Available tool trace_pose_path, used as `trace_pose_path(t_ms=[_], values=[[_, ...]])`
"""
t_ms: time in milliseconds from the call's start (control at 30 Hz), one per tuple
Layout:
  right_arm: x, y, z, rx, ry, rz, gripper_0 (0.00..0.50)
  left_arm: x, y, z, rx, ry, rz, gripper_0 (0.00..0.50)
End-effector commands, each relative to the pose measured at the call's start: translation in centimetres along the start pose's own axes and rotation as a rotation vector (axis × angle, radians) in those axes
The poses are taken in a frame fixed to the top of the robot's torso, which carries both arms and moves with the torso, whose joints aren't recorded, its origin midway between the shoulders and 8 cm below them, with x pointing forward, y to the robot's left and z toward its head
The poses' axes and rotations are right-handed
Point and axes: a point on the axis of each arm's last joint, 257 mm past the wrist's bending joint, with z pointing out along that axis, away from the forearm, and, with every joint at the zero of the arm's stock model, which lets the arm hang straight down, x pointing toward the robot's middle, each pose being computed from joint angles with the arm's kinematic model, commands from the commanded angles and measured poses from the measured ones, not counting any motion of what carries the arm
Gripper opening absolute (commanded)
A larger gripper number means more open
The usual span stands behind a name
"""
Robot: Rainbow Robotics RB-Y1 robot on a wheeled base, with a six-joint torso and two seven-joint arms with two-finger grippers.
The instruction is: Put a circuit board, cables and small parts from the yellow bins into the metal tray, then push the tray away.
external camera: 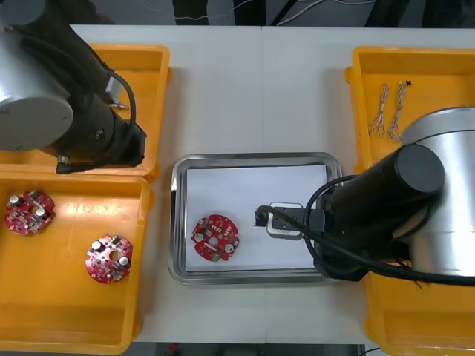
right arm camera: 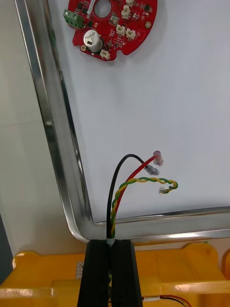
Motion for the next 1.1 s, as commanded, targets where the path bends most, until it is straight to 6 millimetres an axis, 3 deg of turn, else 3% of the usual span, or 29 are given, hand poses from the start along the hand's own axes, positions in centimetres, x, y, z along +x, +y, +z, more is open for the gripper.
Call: trace_pose_path(t_ms=[33,500,1100], values=[[-1.9,-0.4,0.5,-0.014,-0.023,-0.084,0.0,-2.0,3.4,-0.4,-0.042,-0.006,0.012,0.5],[-3.6,-0.4,4.4,-0.074,-0.022,-0.065,0.0,-6.8,8.9,0.7,-0.109,0.009,-0.016,0.5],[-3.1,-1.1,10.6,-0.029,-0.011,-0.039,0.0,-12.2,9.9,3.8,-0.09,-0.04,-0.127,0.5]])
